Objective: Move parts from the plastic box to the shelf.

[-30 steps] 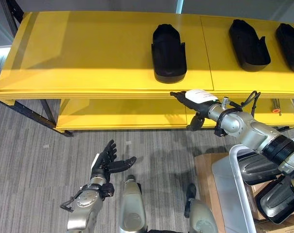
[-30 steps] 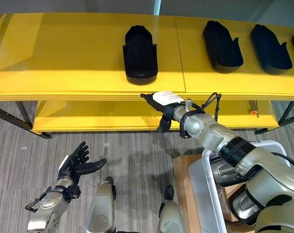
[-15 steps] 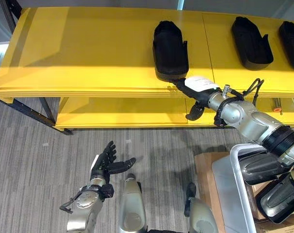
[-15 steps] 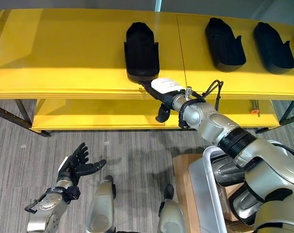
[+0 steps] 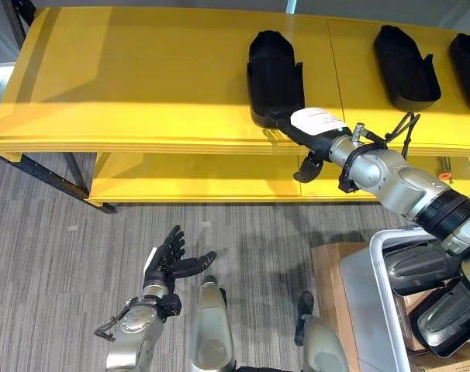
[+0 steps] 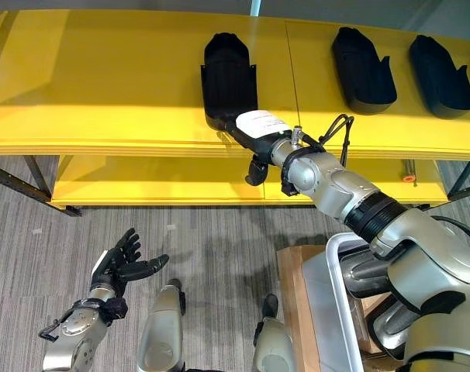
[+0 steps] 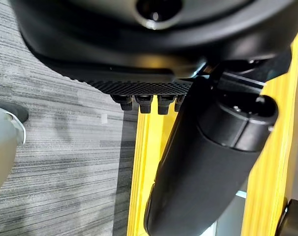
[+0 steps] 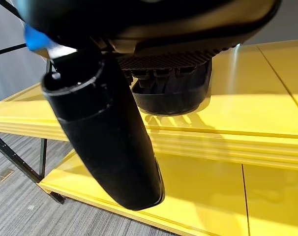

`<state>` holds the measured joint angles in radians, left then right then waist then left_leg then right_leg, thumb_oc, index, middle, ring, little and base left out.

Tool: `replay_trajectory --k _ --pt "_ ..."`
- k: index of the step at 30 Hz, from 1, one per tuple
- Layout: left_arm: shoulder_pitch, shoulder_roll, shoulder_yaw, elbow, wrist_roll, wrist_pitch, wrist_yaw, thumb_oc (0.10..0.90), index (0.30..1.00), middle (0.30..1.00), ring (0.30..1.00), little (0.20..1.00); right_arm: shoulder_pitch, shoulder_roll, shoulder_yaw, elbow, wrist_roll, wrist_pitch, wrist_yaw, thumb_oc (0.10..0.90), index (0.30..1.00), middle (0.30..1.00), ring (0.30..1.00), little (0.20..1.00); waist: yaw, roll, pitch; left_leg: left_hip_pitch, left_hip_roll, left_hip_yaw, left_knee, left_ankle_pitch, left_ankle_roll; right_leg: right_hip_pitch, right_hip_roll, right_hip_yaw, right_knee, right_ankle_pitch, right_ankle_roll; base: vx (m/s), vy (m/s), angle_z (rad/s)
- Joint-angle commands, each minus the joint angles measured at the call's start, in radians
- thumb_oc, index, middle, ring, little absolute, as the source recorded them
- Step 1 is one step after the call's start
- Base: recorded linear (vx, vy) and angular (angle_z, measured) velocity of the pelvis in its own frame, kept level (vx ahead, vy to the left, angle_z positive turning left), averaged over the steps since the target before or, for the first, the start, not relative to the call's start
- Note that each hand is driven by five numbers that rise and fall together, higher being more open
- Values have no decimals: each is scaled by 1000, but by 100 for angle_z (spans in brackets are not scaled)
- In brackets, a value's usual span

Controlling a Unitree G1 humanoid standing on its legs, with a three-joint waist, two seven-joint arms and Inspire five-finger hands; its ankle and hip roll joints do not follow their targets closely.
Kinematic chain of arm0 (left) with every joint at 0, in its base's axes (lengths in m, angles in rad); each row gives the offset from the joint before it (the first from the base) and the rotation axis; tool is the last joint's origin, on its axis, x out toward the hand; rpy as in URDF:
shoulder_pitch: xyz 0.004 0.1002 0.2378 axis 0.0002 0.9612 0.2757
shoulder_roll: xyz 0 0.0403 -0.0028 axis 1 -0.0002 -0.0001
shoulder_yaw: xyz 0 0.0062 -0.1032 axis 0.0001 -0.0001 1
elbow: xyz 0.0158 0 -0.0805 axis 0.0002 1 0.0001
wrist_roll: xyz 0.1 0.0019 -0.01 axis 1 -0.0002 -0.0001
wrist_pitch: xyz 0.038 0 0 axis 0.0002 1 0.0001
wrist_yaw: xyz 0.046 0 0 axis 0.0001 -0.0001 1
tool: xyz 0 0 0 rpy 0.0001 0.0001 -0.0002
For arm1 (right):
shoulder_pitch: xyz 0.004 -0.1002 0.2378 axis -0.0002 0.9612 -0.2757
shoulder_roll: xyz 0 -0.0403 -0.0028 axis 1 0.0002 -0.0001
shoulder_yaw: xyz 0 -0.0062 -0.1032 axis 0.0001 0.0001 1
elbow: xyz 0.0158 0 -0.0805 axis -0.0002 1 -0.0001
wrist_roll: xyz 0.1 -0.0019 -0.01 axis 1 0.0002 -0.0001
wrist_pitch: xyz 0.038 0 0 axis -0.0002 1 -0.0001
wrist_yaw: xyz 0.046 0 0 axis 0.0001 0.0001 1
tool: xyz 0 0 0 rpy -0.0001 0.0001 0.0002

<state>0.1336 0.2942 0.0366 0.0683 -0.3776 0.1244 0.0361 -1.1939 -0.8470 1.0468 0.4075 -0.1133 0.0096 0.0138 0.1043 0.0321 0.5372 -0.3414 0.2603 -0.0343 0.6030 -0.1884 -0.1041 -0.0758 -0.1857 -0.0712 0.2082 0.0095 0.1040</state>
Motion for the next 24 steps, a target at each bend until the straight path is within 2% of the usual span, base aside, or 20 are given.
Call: replay_trajectory --k 1,24 --pt "51 -25 33 -138 5 -82 5 900 1000 1000 1000 1000 -219 -2 -15 2 15 -19 -73 900 1000 1000 1000 1000 4 23 -17 106 104 -32 -203 260 -18 14 -33 69 85 144 -43 0 0 0" --pt "58 -24 26 -152 -9 -88 18 900 1000 1000 1000 1000 -260 75 -12 188 12 -8 -94 900 1000 1000 1000 1000 12 35 -17 41 104 -44 -182 258 -22 -50 -30 73 108 148 -44 0 0 0"
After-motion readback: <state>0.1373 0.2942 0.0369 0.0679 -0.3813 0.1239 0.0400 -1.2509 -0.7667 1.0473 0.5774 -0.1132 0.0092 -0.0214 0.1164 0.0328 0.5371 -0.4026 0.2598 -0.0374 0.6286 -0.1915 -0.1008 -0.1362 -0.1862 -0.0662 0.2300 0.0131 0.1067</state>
